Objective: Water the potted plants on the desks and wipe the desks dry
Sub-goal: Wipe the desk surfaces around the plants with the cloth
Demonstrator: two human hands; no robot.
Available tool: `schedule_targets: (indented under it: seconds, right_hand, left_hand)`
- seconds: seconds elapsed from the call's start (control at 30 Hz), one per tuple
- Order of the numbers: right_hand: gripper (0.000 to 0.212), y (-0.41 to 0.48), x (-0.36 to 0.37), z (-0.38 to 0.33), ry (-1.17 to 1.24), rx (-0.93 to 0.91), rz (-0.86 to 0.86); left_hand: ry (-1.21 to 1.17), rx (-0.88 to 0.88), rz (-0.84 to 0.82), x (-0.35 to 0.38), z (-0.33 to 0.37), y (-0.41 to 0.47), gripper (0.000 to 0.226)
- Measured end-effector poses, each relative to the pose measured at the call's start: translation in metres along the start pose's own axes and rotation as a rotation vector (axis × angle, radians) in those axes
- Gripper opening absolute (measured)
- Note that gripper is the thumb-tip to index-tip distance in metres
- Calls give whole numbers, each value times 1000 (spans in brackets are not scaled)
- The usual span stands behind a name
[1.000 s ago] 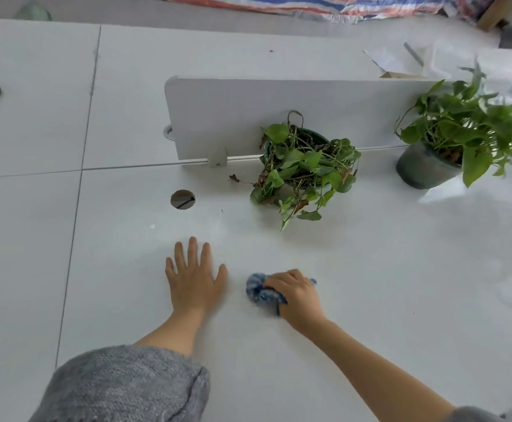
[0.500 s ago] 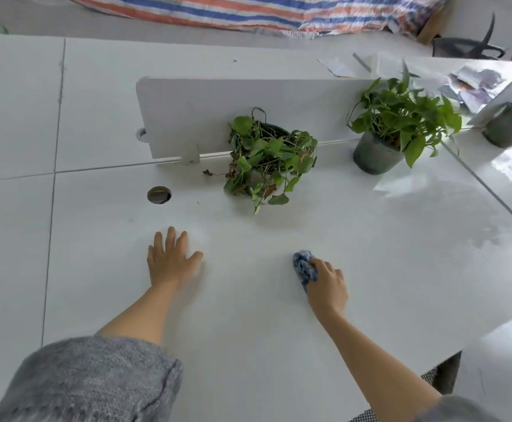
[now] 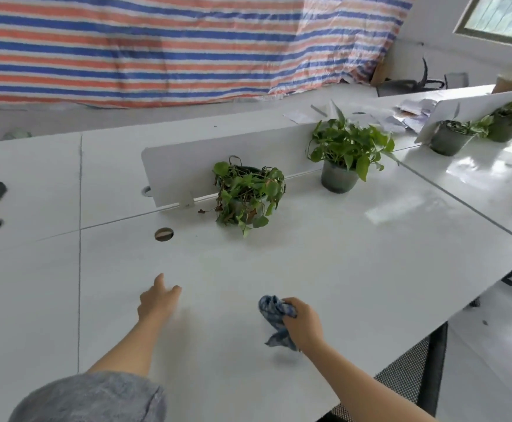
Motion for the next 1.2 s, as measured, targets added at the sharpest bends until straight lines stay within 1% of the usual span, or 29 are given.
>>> schedule_targets:
  seconds: [0.07,0.1,0.2,0.37,0.53,0.63,0.73,0.9,1.03,1.13,1.2]
  right_hand:
    - [29,-5,-5,-6,19,-24,18]
    - [30,-7,-7,-10,31,-37,24]
    - [32,-21,-1,-23,46,-99,13]
    - [32,-69,35,-31,74,-176,-108]
    - [32,-119,81,-22,24,-202,-227]
    - [31,-139,105,-29,4,-222,-270]
    - [32,-147,126,-54,-11,-271,-265]
    - [31,-157,182,-116,-7,-330,-272]
    - [30,-165,260,-176,-16,-358,-252]
    - [26,-177,314,-213,-15,-348,-272]
    - [27,-183,343,-232,-1,-335,-263]
  left_hand:
    - [255,79,89,-5,-23,-27,52]
    - [342,93,100,-6,-37,-38,54]
    - [462,29,134,-14,-80,-73,59]
    - [462,-89,223,-35,-149,-133,58]
    - [441,-200,203,-51,-210,-192,60]
    - [418,-235,231,-68,-242,-208,61]
    - [373,-254,260,-91,-264,-212,60]
    - [311,-238,302,-142,-308,-191,61]
    - [324,-232,312,-205,-365,-168,60]
    - [363,-232,316,-256,-415,-154,60]
    - [393,-257,311,-288,-446,-150,60]
Point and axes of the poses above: each hand's wrist, its own y-axis towards the middle knuckle, its own x-axis out of the palm, z = x × y, the point moved 2 cm from there along y, towards the middle knuckle, and after that the axes turned 1 degree about -z, right-handed, at the moved point
